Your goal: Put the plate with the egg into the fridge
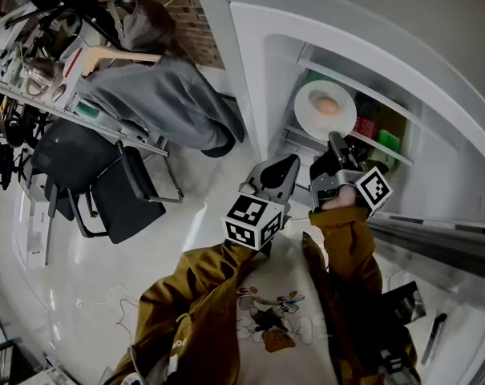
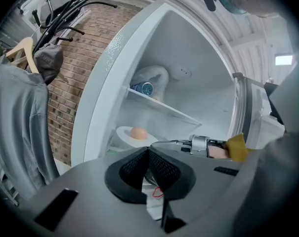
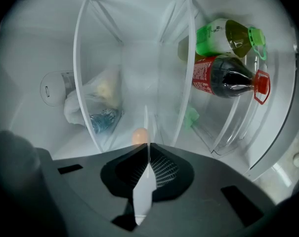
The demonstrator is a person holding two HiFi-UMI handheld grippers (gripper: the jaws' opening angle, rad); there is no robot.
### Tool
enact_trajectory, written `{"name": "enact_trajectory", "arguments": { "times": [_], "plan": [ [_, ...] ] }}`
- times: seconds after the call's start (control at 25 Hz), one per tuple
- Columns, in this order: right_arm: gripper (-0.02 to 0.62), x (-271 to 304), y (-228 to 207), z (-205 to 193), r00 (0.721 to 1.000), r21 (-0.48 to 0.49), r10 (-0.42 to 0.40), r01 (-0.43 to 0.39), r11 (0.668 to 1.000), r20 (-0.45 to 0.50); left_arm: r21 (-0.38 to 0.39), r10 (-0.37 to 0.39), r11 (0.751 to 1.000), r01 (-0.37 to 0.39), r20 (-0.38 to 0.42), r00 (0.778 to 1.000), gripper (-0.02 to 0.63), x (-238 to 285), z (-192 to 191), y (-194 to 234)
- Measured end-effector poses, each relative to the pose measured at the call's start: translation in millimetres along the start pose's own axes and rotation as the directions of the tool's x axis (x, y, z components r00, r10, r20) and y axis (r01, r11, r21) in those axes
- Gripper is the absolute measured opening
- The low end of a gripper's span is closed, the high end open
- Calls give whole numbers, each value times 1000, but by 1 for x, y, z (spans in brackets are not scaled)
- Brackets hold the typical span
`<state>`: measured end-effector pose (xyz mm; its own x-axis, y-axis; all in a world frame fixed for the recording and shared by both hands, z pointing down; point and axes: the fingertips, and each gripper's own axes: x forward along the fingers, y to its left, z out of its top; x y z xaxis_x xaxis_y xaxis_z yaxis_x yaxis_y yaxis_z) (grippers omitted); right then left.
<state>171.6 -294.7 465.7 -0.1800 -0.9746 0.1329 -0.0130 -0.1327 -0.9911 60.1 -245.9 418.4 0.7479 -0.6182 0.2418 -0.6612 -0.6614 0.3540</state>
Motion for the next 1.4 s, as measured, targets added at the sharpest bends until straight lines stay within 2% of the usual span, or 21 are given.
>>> {"name": "enact_trajectory", "arguments": {
  "times": [0.68, 1.2, 1.4],
  "plan": [
    [20, 30, -5, 20, 998, 0, -63, 63, 998, -2, -15, 11, 1000, -11, -7, 1000, 8, 30, -1, 2],
    [20, 56, -12, 30, 992, -103, -126, 127, 987, 10, -31, 46, 998, -46, 5, 999, 8, 28, 2, 13],
    [21, 59, -17, 31, 989, -114, -149, 148, 982, 6, -36, 52, 998, -52, 6, 999, 8, 25, 2, 15]
  ]
}}
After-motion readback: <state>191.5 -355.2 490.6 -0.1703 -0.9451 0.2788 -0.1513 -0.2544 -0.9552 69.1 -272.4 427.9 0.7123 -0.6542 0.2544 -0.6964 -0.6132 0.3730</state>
